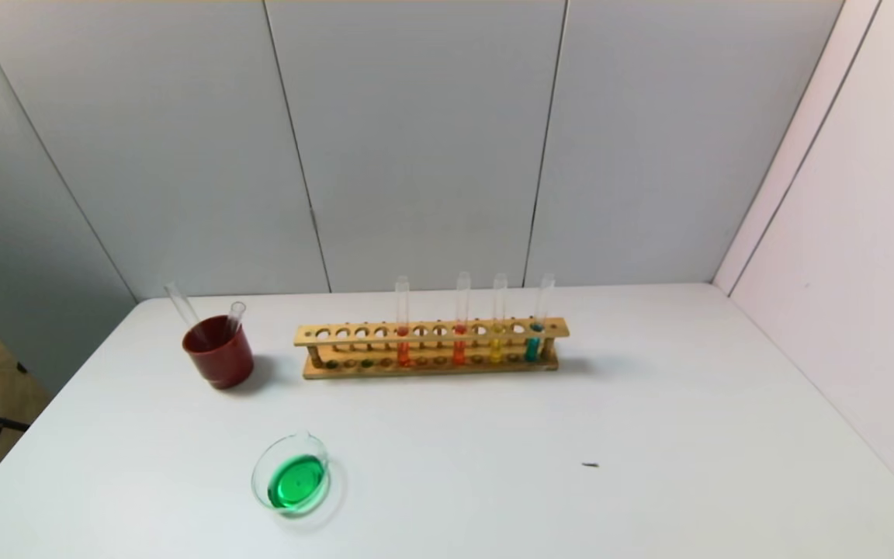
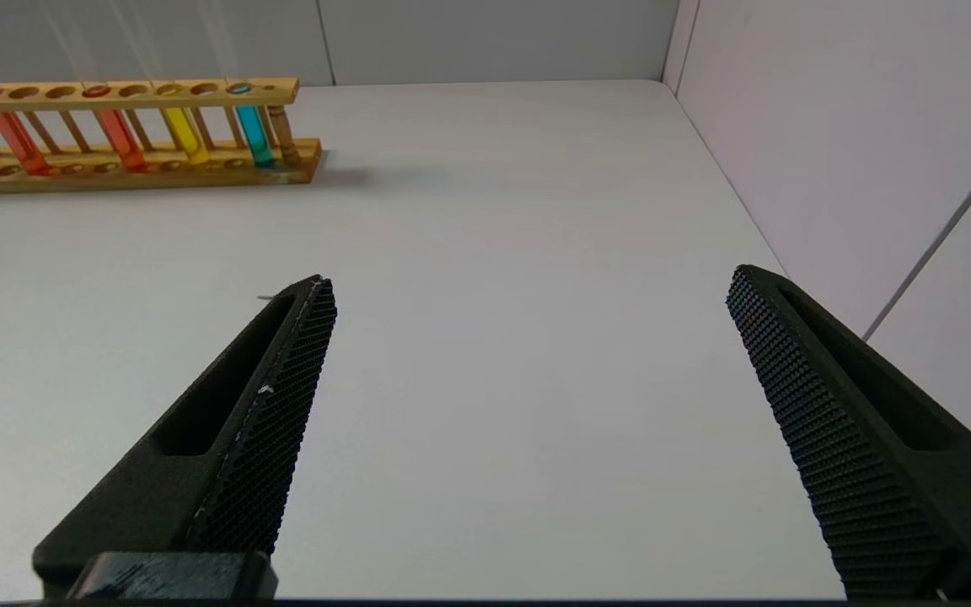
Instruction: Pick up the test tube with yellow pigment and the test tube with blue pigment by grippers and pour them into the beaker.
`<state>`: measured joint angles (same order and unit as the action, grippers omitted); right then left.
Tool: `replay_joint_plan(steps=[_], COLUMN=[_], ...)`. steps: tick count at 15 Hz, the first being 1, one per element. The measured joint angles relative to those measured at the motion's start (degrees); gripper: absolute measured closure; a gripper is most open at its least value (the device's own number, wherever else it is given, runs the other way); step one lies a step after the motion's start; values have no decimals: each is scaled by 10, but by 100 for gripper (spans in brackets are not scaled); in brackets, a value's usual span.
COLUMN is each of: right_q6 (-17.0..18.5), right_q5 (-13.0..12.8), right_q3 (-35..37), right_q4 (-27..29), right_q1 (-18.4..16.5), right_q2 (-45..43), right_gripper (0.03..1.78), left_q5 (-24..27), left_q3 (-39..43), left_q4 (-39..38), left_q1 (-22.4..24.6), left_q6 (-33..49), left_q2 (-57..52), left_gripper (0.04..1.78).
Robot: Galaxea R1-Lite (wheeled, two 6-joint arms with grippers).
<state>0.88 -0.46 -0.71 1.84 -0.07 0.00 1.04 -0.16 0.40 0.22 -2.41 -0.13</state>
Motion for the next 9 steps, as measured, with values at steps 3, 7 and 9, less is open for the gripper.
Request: replay_joint_plan(steps=[3, 7, 9], right_q6=[0, 0, 0], right_q5=[0, 0, 0], right_q3=[0, 0, 0], right_q4=[0, 0, 0], right_q1=[0, 0, 0], right_q2=[0, 0, 0], right_gripper=[11, 11, 11], left_q5=[-6, -6, -6], left_q3=[1, 2, 2], left_q4=[-2, -2, -2], left_q1=[0, 0, 0], left_q6=[19, 20, 20], left_q2=[0, 0, 0], left_gripper=[7, 7, 7])
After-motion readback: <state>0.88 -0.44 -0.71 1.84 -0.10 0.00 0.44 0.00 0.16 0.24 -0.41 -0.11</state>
